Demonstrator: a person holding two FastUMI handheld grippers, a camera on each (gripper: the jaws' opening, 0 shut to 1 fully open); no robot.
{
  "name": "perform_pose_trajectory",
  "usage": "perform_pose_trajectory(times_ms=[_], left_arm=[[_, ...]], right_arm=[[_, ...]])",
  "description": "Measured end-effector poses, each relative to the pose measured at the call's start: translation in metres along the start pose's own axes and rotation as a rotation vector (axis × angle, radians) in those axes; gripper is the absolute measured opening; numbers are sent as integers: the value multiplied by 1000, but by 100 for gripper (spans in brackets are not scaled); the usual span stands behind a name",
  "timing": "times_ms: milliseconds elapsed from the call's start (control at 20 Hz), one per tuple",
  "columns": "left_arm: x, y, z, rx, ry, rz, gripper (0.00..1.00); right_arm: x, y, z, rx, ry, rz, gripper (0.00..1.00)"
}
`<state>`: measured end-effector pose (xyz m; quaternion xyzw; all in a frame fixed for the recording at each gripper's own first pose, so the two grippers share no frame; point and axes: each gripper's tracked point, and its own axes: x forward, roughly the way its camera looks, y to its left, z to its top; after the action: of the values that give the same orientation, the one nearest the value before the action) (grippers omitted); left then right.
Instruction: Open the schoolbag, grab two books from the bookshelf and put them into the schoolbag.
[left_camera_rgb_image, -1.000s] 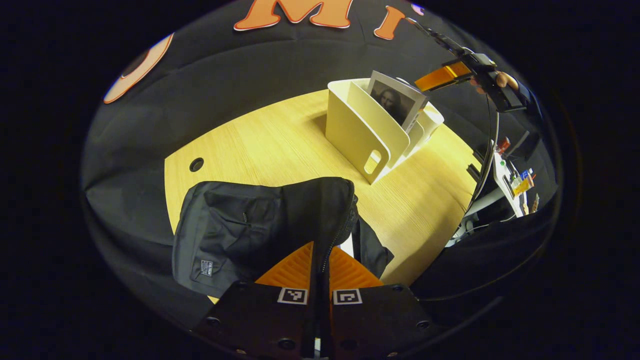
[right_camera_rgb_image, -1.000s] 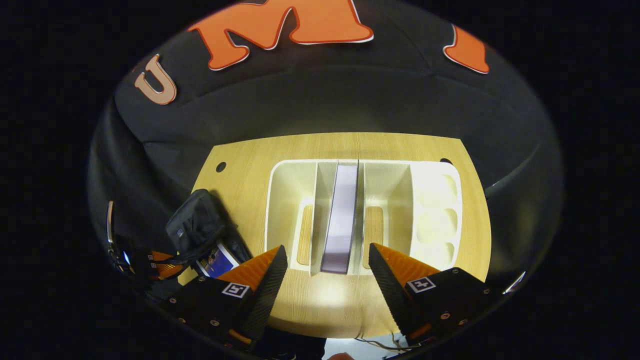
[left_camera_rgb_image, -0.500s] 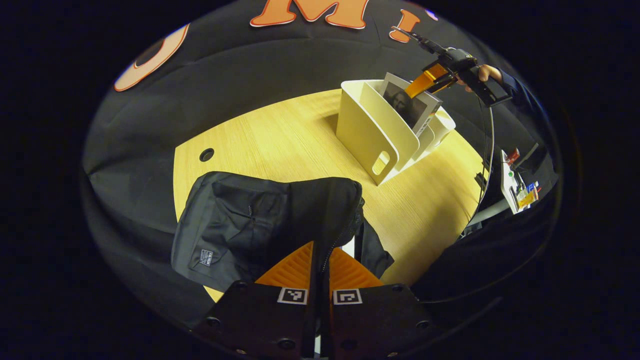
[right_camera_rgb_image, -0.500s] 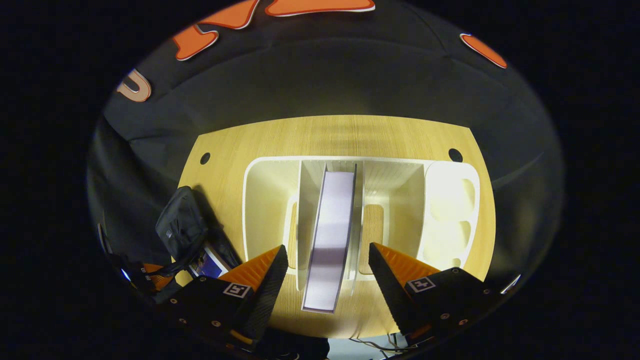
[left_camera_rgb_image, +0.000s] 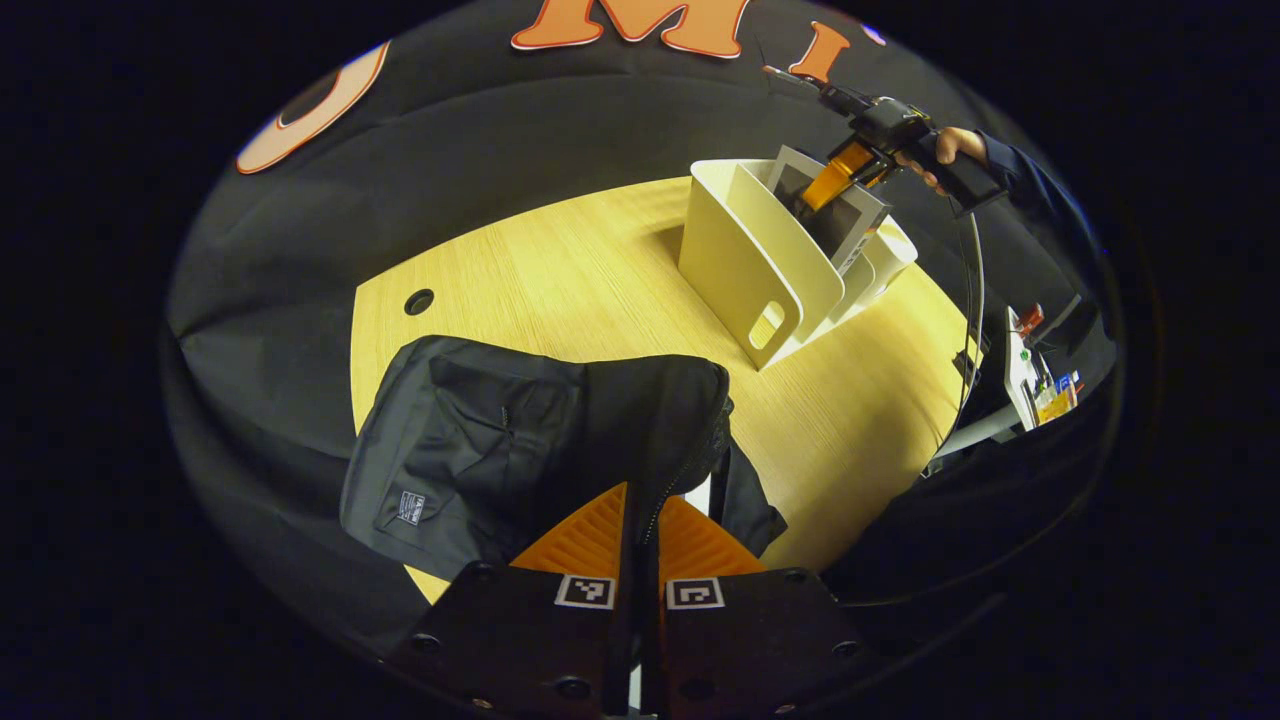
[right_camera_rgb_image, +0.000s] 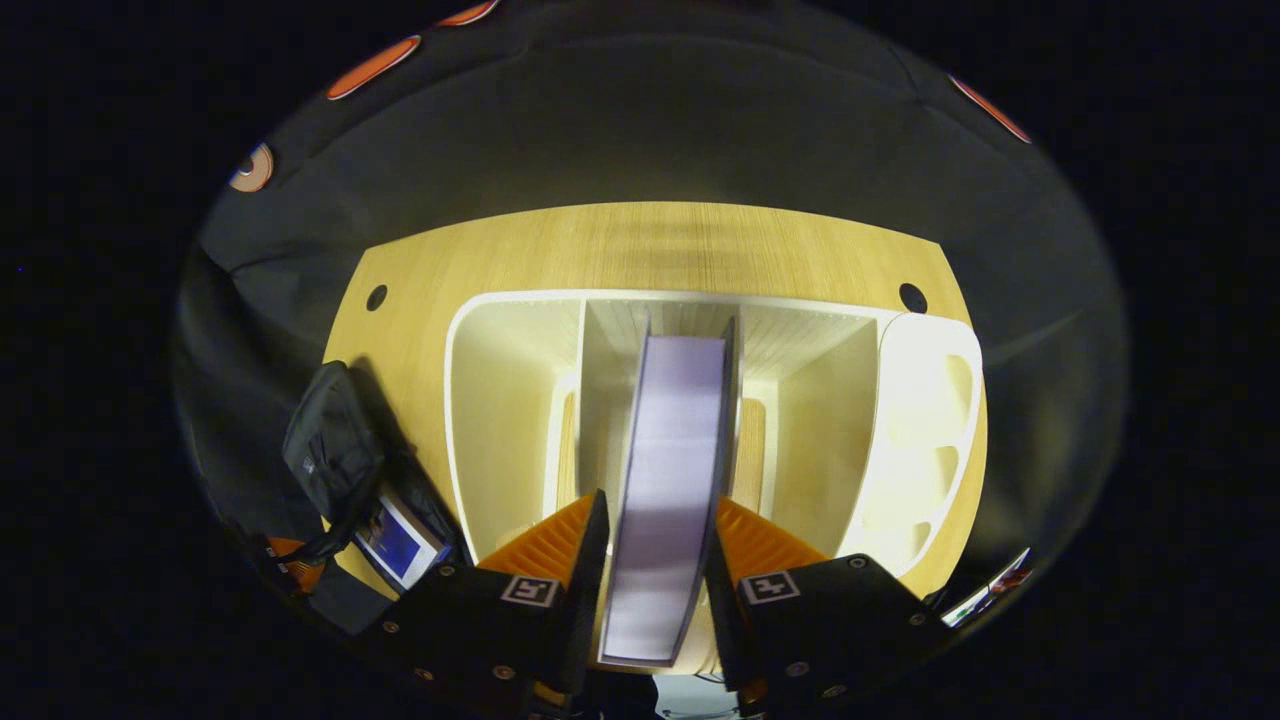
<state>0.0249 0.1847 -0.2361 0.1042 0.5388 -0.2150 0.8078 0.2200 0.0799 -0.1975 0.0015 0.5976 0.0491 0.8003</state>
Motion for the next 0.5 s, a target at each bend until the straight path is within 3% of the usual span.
perform_pose_trajectory(times_ms=[500], left_arm=[[-2, 1, 1, 24, -12, -8, 5]], right_arm=[[-12, -7, -12, 65, -8, -28, 39]])
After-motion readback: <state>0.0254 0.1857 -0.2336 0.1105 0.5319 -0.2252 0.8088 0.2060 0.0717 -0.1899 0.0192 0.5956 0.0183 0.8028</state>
